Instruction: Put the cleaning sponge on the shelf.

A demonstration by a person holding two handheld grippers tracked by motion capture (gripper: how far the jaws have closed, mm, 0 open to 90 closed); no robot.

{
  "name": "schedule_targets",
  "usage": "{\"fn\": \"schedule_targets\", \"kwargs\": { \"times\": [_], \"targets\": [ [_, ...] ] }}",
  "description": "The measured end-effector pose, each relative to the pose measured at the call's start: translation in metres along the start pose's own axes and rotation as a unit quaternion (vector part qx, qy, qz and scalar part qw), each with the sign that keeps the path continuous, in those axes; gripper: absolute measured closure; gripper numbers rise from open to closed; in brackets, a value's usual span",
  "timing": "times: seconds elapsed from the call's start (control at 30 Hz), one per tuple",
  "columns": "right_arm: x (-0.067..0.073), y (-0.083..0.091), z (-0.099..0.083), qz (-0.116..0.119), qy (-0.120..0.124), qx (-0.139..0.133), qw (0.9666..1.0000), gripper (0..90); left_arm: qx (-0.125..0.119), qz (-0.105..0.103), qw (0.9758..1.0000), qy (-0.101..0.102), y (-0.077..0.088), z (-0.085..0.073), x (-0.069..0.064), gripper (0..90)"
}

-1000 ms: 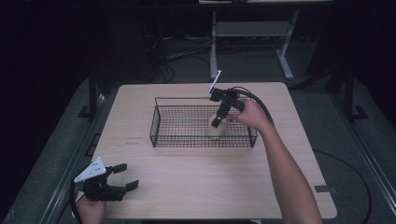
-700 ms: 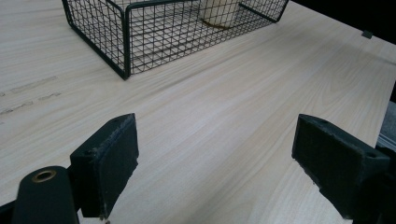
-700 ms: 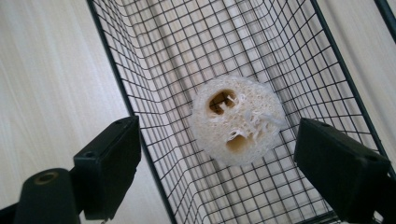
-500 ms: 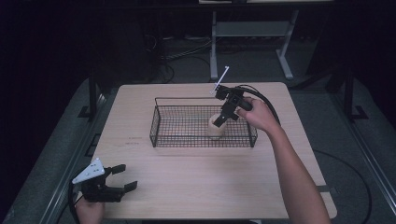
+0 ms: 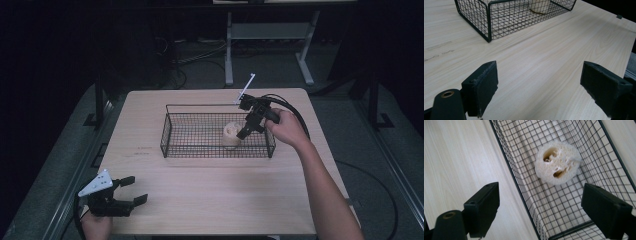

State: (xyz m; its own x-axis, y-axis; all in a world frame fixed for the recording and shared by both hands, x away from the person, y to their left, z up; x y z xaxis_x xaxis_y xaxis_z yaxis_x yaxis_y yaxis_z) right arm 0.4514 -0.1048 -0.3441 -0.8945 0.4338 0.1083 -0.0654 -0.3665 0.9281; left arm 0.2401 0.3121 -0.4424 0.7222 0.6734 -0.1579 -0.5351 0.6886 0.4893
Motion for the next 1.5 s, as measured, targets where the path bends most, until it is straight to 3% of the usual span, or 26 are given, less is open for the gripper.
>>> {"fn": "schedule_targets", "kwargs": {
  "times": [0.67,1.5],
  "targets": [
    [0.021,0.015,-0.029,0.002,0.012,-0.023,0.9997,15.0,0.003,0.001,1.0,-0.001,-0.001,0.0,-0.001,13.4],
    [0.036,0.001,-0.068,0.009,0.011,-0.019,0.9997,15.1,0.004,0.0,1.0,-0.003,-0.002,0.001,-0.002,13.4]
  ]
}}
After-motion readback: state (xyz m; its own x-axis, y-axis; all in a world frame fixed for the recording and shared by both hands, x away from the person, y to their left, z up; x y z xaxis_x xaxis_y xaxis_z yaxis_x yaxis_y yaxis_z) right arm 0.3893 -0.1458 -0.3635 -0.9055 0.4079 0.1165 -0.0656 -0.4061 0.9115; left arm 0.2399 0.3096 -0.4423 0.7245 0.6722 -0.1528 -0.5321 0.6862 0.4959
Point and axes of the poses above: each handheld gripper's, and its own axes: y roughly backward along the jaws, z roughly out of its top, x roughly to its left, the point moved 2 cm from there along -y, roughly forward along the jaws, and after that the axes turned 1 degree about z, right-handed, at the moved point
